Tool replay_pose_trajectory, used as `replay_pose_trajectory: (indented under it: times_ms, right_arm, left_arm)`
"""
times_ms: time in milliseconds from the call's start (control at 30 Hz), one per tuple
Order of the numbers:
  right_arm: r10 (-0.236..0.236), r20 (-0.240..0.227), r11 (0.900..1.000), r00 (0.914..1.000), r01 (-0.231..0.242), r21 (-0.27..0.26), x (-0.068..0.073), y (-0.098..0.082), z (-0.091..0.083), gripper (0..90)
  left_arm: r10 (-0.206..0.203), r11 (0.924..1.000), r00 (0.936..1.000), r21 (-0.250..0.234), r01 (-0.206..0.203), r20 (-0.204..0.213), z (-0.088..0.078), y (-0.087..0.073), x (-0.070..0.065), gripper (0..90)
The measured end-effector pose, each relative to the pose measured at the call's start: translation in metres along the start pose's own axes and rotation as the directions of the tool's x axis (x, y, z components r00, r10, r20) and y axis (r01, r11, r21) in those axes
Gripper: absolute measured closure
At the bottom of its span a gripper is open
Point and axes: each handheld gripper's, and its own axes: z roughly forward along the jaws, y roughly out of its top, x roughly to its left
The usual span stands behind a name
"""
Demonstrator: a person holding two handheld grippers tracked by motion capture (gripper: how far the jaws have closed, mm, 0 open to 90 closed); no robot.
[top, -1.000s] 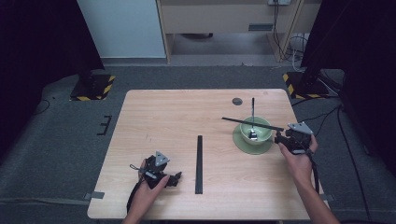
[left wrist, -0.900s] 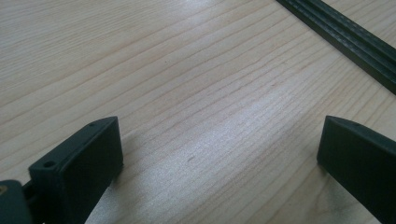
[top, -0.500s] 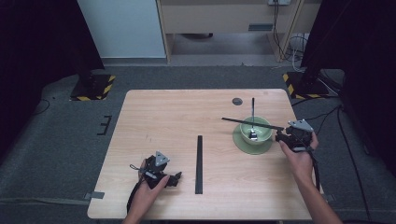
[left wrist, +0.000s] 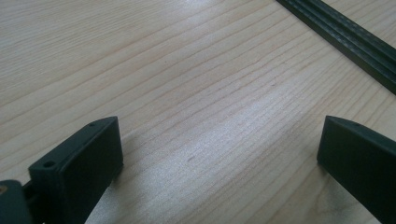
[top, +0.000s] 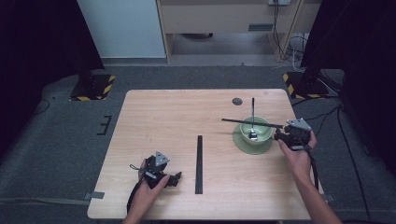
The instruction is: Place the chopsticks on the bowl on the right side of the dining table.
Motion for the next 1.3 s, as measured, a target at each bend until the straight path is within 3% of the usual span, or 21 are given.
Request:
replay_pose_trajectory:
  times_ms: [367,633,1300]
  right_arm:
    - [0.007,0.0,1.0,1.0,-0.007,0.004,-0.003,0.001,0.0,24.5]
    - [-0.014,-0.013,1.0,0.9998,0.014,0.021,0.001,0.007,0.0,22.8]
    - [-0.024,0.003,0.999,0.9997,0.024,0.029,0.003,0.011,0.008,22.6]
  left_arm:
    - [-0.002,1.0,1.0,0.0,0.002,-0.001,0.0,0.0,0.0,0.0]
    - [-0.001,1.0,1.0,0.0,0.001,-0.001,0.0,0.0,0.0,0.0]
    - [-0.002,1.0,1.0,0.0,0.002,-0.002,0.0,0.0,0.0,0.0]
